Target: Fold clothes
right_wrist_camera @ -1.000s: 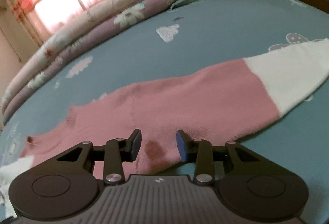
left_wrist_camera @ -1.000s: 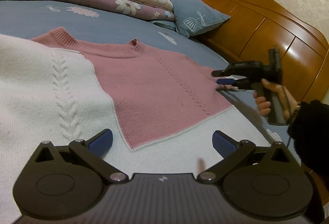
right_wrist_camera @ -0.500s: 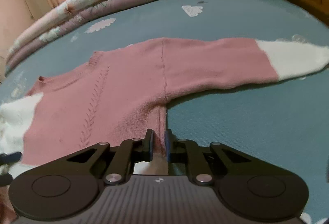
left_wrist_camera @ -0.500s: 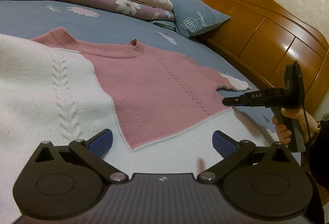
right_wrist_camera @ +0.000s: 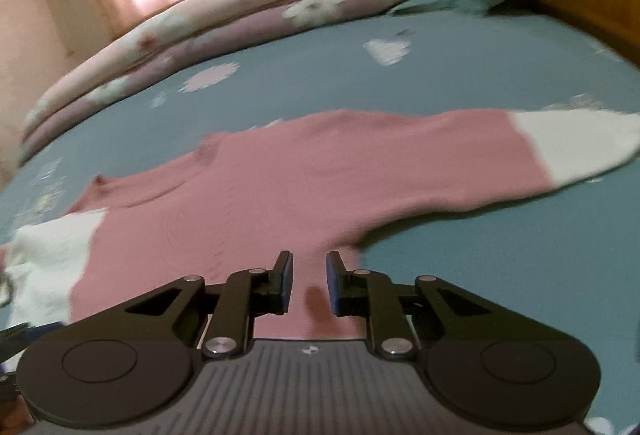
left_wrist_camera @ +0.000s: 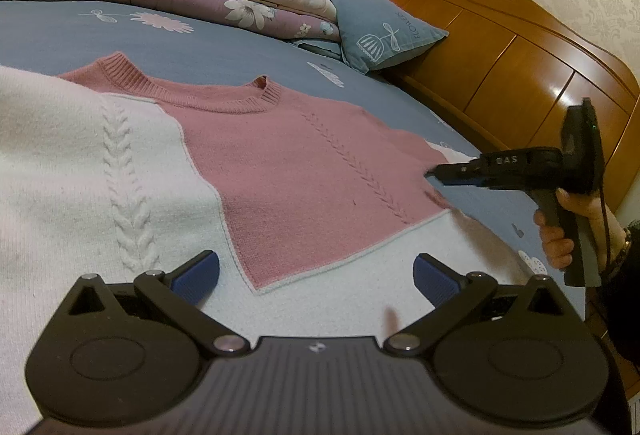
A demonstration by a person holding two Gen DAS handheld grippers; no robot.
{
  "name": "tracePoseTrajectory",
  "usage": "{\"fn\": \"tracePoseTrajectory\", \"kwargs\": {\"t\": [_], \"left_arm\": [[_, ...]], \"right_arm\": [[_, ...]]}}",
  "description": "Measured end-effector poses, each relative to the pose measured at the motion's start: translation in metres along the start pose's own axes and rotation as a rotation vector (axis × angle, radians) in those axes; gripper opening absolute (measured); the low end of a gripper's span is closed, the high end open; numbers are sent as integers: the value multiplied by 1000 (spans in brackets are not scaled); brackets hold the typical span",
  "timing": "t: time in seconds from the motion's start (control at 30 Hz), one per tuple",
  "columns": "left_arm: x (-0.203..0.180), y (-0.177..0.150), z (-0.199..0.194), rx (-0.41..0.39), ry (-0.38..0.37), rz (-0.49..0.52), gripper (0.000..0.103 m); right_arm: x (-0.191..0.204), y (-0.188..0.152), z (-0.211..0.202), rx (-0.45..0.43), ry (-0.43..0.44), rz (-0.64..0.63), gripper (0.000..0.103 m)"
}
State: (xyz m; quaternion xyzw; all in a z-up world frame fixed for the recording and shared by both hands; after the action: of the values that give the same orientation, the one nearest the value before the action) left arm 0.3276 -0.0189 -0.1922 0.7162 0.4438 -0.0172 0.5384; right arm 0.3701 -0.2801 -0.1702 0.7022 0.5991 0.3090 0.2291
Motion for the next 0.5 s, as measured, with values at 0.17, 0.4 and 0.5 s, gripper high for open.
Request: {"fn": "tracePoseTrajectory", "kwargs": {"t": [0.17, 0.4, 0.5], "left_arm": [[0, 0, 0, 1, 1, 0, 102], [-1, 0, 1, 8, 12, 13, 102], [-1, 0, 1, 7, 11, 11, 102]], "right_arm": [[-20, -1, 20, 56, -53, 54, 14], [-1, -21, -37, 75, 33, 43, 31], [-9, -44, -34, 154, 19, 93, 31]]}}
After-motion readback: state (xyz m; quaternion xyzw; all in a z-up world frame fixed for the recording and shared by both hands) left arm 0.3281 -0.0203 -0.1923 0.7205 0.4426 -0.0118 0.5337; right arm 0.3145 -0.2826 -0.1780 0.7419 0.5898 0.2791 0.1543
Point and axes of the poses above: each gripper's, at about its wrist camera, not at the fingertips, and z roughly the way its jaws point, x to its left, y to its top, the point moved 8 cm from there along z, roughly the way its jaws point, and after that the axes turned 11 degrees about -y, right-handed, at the moved point
